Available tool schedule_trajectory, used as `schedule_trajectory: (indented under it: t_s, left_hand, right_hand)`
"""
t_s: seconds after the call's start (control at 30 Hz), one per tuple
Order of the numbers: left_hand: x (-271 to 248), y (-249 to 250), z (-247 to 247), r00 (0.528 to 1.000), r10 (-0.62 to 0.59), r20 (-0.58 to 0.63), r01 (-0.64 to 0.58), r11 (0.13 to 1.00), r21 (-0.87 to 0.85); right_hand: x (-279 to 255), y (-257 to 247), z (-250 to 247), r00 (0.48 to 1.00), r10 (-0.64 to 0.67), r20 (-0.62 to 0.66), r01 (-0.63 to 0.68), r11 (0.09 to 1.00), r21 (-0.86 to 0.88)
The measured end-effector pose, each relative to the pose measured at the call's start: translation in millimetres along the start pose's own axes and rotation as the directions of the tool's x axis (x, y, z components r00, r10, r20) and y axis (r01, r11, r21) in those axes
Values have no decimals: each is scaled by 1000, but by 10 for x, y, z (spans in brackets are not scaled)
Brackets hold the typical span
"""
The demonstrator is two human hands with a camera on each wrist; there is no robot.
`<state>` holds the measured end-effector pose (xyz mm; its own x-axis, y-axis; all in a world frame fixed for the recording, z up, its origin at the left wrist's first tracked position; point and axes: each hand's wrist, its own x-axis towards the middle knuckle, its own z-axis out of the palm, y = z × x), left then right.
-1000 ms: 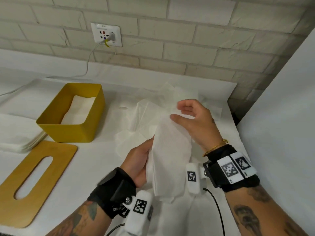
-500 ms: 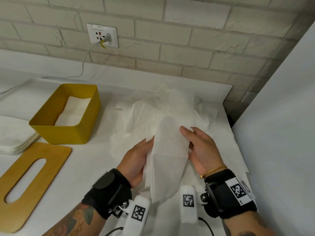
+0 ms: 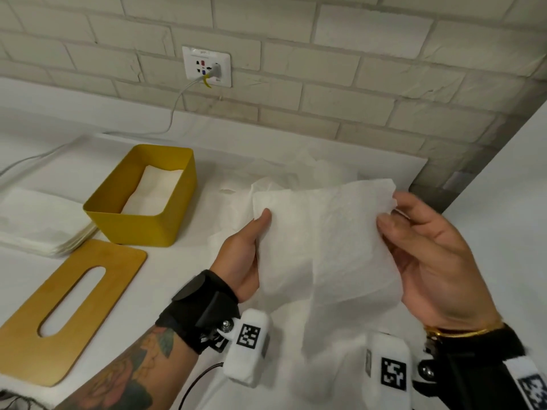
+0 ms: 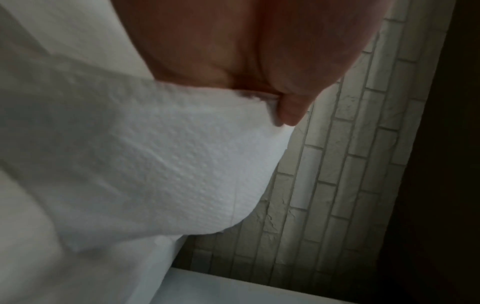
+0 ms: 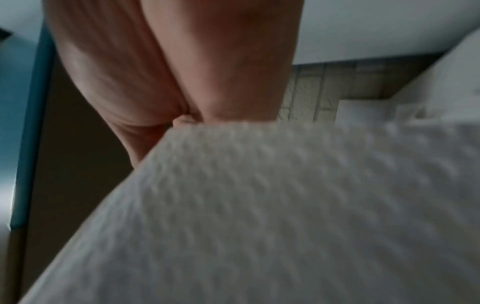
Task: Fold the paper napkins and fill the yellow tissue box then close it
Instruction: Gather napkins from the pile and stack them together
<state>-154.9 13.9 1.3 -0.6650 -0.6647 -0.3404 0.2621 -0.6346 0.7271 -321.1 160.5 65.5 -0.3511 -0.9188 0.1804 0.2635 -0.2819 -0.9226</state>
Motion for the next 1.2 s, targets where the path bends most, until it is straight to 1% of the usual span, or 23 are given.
schedule_trajectory:
  t_s: [0.03,0.1,0.17,0.23,0.33,0.43,0.5,0.6,0.7,0.77,0.9,1.03,1.13,1.2]
  left_hand:
    - [-3,-2,28,1000,-8,14,8,1000,-9]
    - [-26,-27,88,998,-23,55,25,999,-35]
    - [-65,-65,137,996,-28,89,32,999,-43]
    - [-93,-108,150,995,-25,92,28,999,-28]
    - [-109,-149,130,995,-43,93,42,999,7]
    - [-93,-176,94,997,-55,58,54,998,12]
    - [-90,-177,87,998,-44,39,44,999,10]
    - [-88,-185,79,1000,-17,26,16,1000,26]
    - [-76,-215,66,1000,23,2,-23,994,108]
    - [-52,-236,70,998,55,-19,-50,982,185]
    - [5,-246,56,985,147,-92,-118,957,266]
    - [11,-232,62,974,210,-89,-171,930,326]
    - [0,-221,82,977,207,-56,-179,930,321]
    - [-18,-196,96,988,150,-39,-133,951,278]
  right_hand:
    - [43,10,28,999,7,-34,-7,1000,-17]
    - [169,116,64,989,18,-149,-40,989,-144]
    - [290,300,53,965,0,-261,-83,947,-309]
    - [356,479,-8,946,-5,-324,-151,878,-454]
    - [370,617,-48,943,5,-334,-215,772,-597]
    - [363,655,-21,947,22,-321,-239,717,-655]
    - [360,681,-6,942,34,-334,-251,732,-633]
    - [326,711,30,921,49,-387,-269,797,-541]
    - [277,748,59,900,61,-432,-280,841,-463]
    - [252,783,59,893,72,-444,-287,850,-441]
    - [229,814,43,890,77,-449,-285,863,-417]
    - [201,817,93,888,107,-446,-289,886,-363]
    - [213,855,99,879,120,-462,-268,925,-270]
    - [217,847,98,878,112,-466,-257,930,-261]
